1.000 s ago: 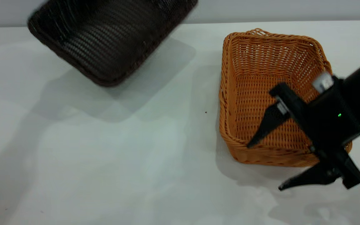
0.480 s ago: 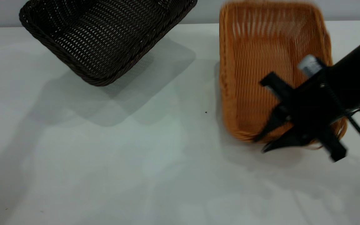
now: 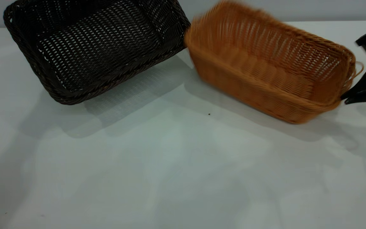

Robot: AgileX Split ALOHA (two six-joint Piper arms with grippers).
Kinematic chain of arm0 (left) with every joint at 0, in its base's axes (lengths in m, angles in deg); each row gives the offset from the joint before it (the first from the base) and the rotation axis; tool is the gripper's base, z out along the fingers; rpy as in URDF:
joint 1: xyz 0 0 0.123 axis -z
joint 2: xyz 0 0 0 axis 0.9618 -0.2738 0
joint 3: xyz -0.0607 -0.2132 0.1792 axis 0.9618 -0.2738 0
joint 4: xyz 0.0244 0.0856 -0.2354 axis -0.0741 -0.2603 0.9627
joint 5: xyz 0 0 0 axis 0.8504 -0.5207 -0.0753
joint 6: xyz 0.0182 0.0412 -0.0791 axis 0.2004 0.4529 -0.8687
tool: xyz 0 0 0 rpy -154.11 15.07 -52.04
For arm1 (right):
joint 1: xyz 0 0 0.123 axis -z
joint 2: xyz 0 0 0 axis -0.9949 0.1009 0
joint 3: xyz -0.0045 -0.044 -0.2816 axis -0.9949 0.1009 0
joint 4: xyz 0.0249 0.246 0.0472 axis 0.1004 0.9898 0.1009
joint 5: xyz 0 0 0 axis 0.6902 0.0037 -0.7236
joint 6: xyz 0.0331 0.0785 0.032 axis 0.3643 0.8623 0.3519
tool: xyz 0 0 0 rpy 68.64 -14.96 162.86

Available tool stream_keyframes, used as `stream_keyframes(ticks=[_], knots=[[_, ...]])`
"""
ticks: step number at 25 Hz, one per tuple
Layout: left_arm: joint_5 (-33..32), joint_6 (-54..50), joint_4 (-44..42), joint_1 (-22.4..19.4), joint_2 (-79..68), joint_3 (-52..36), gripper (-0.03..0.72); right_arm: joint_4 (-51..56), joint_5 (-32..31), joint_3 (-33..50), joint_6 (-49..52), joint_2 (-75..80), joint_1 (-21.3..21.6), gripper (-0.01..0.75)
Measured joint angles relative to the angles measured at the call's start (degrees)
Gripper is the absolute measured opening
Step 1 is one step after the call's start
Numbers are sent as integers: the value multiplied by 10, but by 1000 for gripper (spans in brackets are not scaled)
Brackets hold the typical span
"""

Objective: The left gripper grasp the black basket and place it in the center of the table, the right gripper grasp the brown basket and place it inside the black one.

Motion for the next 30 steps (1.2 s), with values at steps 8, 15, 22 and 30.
stream_keyframes(ticks=[8,15,22,30], knots=[[-13,2,-1,0,0,0,78,-18,-21,-23,-81,-1,15,97],[-39,2,8,1,0,0,78,-41,-45,-85,-92,0,14,482],[-39,2,8,1,0,0,78,-88,-12,-106,-80,3,14,611],[-39,2,8,1,0,0,78,-124,34,-106,-64,11,14,584]])
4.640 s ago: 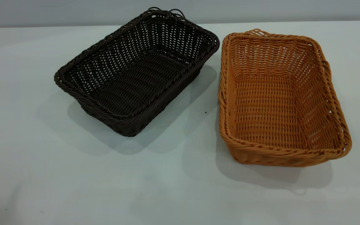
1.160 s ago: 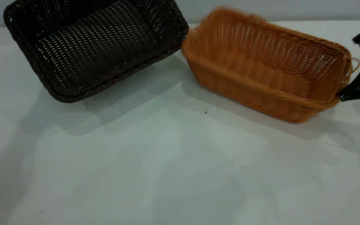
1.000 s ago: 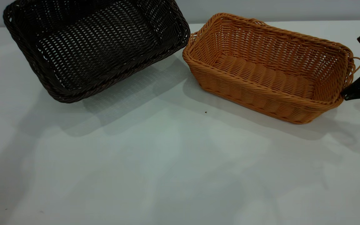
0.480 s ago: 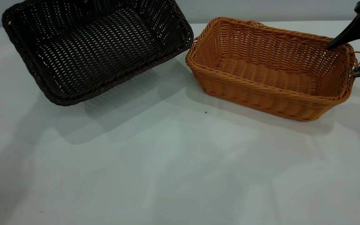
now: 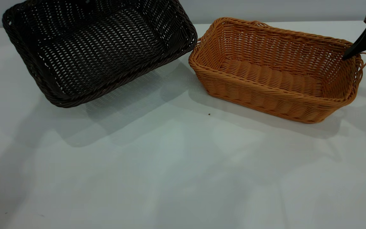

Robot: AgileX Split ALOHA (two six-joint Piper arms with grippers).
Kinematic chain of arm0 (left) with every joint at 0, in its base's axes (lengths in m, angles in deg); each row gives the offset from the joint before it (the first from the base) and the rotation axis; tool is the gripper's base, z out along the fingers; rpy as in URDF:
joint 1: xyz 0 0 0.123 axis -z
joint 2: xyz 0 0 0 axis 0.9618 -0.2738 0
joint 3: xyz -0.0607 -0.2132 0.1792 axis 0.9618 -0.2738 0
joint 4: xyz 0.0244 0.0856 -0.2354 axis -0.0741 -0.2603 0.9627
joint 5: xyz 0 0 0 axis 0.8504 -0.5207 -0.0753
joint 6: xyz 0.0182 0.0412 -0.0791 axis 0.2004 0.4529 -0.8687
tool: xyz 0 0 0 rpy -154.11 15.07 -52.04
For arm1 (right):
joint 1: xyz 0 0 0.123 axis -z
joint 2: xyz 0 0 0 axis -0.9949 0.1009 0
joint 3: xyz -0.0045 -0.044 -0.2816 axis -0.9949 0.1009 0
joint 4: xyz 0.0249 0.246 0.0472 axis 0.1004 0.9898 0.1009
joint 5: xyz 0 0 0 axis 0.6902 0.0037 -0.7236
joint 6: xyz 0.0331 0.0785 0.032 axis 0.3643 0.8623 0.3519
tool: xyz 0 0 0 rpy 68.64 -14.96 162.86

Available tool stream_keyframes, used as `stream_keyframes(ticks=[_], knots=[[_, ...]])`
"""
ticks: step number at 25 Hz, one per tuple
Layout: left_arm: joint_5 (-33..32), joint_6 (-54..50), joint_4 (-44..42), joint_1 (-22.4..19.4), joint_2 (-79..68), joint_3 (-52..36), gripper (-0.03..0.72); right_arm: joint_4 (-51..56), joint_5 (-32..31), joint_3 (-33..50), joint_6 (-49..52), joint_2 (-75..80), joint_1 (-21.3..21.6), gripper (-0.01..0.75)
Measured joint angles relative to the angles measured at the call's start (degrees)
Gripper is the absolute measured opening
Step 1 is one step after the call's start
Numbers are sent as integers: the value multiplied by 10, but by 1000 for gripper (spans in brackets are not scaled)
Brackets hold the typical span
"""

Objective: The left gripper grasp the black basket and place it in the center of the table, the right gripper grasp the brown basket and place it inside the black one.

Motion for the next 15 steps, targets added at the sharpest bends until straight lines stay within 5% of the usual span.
stream_keyframes(ticks=[10,13,15], knots=[[0,0,0,0,0,0,78,4,1,-30,0,83,0,557],[-2,0,0,0,0,0,78,16,3,-50,0,90,0,422],[-2,1,0,0,0,0,78,19,3,-63,0,91,0,235]])
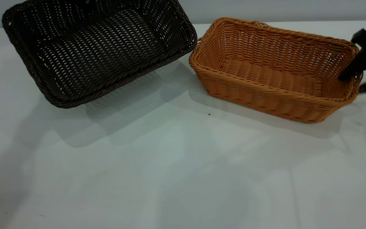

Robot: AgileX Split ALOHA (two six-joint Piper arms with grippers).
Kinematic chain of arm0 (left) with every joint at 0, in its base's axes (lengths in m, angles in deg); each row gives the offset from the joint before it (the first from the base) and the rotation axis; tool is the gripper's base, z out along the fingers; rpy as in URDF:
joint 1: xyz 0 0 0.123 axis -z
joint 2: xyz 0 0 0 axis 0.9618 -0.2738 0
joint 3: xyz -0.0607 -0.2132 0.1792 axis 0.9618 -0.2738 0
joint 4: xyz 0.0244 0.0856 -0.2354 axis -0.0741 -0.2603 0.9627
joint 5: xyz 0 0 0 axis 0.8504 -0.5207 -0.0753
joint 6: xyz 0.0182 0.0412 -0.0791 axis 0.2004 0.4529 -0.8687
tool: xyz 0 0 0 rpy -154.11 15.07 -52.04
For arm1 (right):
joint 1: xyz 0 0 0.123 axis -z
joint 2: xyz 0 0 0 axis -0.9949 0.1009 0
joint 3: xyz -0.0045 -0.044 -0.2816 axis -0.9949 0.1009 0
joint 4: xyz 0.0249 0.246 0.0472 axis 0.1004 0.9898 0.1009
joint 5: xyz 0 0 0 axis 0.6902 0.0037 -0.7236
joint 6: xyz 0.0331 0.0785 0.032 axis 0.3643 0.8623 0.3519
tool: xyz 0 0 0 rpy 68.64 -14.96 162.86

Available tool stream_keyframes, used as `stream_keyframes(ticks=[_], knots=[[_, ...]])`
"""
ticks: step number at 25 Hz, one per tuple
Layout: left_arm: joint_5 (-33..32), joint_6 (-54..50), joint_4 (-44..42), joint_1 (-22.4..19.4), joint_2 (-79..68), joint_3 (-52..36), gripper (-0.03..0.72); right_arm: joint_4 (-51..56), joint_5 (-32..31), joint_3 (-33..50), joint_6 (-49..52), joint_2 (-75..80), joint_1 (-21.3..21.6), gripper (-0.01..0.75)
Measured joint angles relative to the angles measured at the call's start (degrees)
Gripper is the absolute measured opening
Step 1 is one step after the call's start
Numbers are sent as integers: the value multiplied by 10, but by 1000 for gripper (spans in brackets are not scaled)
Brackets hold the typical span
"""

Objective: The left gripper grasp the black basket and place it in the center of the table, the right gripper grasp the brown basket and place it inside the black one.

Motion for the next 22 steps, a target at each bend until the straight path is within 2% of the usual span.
stream_keyframes(ticks=[2,3,7,11,15,17,22], knots=[[1,1,0,0,0,0,78,-2,-1,-18,-2,0,3,97],[0,3,0,0,0,0,78,-3,-6,-27,-2,0,7,77],[-31,25,2,0,0,0,78,-7,-31,-83,0,-27,42,72],[-88,141,45,12,0,0,78,-32,-96,-135,30,-67,75,71],[-153,308,125,41,-3,0,78,-73,-186,-151,73,-73,74,71],[-176,370,155,57,-14,0,78,-93,-211,-150,73,-73,73,71],[-164,433,181,99,-58,0,78,-106,-232,-155,75,-73,74,71]])
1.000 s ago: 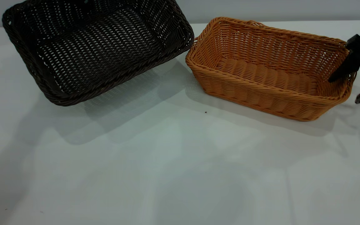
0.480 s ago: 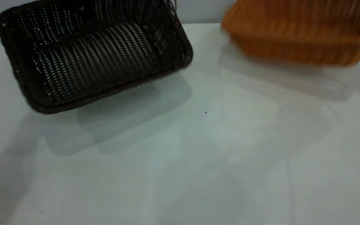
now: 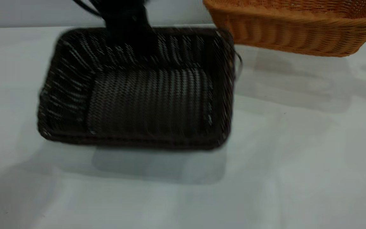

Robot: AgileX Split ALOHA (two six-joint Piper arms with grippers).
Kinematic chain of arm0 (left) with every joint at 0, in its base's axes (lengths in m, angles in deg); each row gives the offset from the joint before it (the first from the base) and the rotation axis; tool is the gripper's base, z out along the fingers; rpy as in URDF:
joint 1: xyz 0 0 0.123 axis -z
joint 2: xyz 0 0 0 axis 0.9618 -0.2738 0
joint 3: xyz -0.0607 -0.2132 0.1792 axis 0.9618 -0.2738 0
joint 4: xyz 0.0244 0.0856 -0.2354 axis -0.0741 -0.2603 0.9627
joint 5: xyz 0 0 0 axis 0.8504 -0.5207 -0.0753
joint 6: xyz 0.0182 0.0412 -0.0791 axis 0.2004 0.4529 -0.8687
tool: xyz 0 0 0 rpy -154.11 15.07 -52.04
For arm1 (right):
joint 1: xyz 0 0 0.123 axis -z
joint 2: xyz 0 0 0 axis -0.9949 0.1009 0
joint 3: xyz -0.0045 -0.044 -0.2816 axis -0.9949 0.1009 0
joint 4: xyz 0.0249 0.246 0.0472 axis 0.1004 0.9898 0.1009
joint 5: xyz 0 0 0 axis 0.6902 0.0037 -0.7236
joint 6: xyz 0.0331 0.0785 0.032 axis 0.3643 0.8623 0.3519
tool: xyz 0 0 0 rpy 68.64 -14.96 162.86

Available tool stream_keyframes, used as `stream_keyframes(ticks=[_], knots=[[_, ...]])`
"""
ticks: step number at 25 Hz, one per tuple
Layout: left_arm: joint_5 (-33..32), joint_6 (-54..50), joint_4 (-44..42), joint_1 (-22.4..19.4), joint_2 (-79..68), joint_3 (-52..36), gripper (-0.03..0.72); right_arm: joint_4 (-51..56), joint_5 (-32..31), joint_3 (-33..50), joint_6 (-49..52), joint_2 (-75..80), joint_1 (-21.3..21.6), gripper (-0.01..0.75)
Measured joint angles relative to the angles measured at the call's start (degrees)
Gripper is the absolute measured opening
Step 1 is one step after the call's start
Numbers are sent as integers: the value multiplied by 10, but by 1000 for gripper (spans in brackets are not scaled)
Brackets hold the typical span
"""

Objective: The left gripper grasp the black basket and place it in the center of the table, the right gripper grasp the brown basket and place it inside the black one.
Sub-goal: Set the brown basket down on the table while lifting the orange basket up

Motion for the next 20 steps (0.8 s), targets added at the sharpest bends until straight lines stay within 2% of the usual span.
stream_keyframes(ticks=[5,7,13,15,17,20], knots=[[1,-5,6,17,-17,0,90,2,-18,-5,0,-1,0,71],[2,-26,12,17,-17,1,122,2,-19,-5,0,-1,0,71],[14,-65,14,16,-17,3,403,2,-42,-5,0,-2,0,71],[21,-67,13,16,-16,3,469,0,-46,-5,0,-8,1,71],[36,-82,3,15,-9,3,513,0,-56,-5,0,-16,0,71],[64,-156,-23,-2,22,3,531,-5,-89,-5,11,-28,-4,71]])
